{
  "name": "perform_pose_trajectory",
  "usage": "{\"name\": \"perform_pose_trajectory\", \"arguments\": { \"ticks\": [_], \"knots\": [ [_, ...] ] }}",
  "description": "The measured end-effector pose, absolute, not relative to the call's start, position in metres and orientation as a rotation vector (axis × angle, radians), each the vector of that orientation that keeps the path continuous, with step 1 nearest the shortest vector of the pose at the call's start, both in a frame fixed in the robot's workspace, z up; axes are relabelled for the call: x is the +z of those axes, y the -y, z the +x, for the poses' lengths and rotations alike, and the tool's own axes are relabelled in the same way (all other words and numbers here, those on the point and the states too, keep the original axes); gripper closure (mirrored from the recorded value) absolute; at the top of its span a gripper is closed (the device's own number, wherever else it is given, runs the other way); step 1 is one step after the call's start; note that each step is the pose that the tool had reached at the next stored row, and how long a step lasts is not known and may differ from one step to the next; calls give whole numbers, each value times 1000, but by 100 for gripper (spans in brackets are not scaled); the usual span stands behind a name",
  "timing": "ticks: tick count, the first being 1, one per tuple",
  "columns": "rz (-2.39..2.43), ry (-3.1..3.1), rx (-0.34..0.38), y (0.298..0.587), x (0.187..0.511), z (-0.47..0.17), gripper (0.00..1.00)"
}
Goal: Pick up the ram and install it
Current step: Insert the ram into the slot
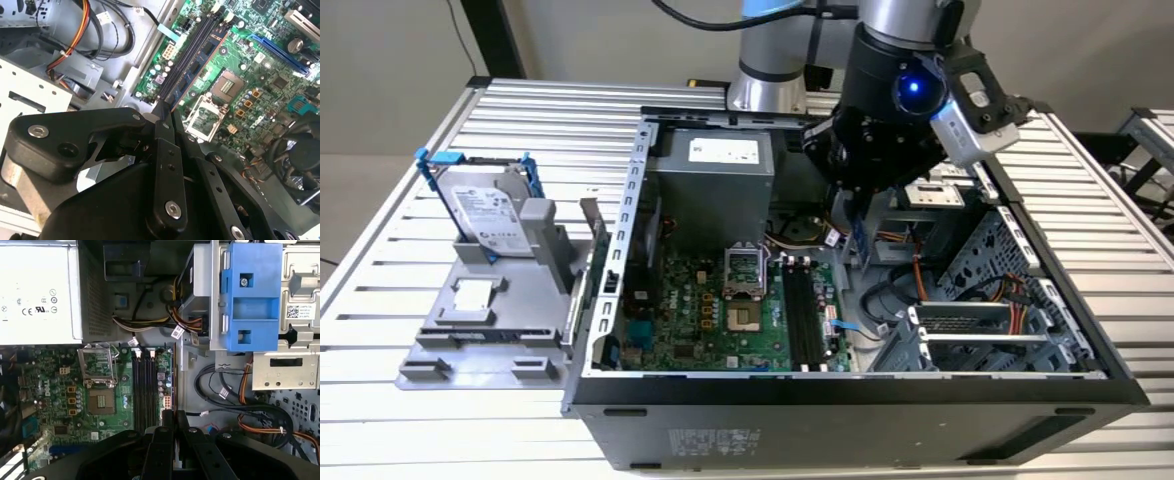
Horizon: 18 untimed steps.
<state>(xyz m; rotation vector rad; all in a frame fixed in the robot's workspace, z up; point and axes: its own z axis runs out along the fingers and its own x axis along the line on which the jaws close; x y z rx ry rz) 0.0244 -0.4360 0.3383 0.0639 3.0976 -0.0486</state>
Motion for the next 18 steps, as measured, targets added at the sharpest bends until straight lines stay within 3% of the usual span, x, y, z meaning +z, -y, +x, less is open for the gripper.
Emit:
{"name": "perform_pose_trajectory", "arguments": {
  "ticks": [18],
  "knots": [
    [132,-3096,-66,437,309,24,100]
  ]
}}
